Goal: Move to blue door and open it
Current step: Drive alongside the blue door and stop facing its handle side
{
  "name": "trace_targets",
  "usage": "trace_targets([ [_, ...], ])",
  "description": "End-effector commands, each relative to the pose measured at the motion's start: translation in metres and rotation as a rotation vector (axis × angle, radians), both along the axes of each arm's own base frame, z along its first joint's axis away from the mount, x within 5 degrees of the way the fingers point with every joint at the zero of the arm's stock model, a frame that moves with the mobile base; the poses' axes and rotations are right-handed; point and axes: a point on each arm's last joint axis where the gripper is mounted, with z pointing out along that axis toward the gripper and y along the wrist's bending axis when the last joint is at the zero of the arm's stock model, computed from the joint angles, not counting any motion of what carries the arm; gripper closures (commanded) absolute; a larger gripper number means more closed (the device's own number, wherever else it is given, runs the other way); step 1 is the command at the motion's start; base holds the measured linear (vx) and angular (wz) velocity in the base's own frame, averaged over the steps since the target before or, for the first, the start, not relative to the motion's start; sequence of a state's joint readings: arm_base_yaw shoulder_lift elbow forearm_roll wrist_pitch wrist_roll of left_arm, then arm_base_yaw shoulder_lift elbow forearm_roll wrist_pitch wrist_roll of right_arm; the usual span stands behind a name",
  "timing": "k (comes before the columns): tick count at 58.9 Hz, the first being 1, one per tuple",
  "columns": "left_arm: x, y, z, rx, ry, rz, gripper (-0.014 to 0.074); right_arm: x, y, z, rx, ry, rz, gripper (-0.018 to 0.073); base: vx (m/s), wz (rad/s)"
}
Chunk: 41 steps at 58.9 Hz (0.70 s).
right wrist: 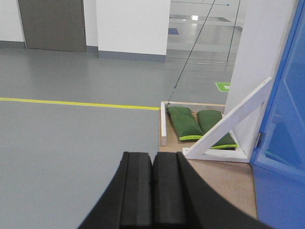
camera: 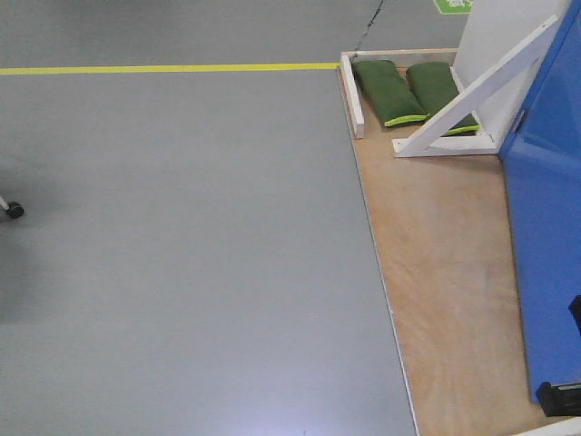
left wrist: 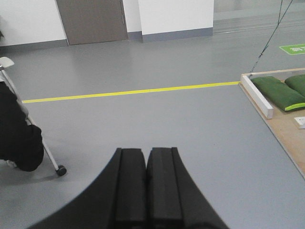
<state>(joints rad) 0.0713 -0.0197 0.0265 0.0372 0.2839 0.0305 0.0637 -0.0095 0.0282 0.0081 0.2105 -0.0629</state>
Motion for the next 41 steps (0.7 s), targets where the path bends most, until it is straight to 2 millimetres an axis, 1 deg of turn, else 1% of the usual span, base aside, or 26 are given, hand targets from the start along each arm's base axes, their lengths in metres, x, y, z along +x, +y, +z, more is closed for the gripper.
trace_targets([
  [1, 0.0008, -0.0003, 0.0078, -0.003, -0.094, -0.001, 0.0526, 0.0002, 0.0, 0.0014, 0.002, -0.078, 0.001, 0.0557, 0.25, -0.05],
  [25, 0.0008, -0.0003, 0.0078, -0.003, -0.094, -0.001, 0.0526, 0.0002, 0.0, 0.0014, 0.002, -0.078, 0.001, 0.0557, 0.22, -0.04],
  [41, 0.0007, -0.0003, 0.0078, -0.003, -0.095, -0.002, 0.0526, 0.0001, 0.0001, 0.0014, 0.002, -0.078, 0.002, 0.0557, 0.15, -0.01],
])
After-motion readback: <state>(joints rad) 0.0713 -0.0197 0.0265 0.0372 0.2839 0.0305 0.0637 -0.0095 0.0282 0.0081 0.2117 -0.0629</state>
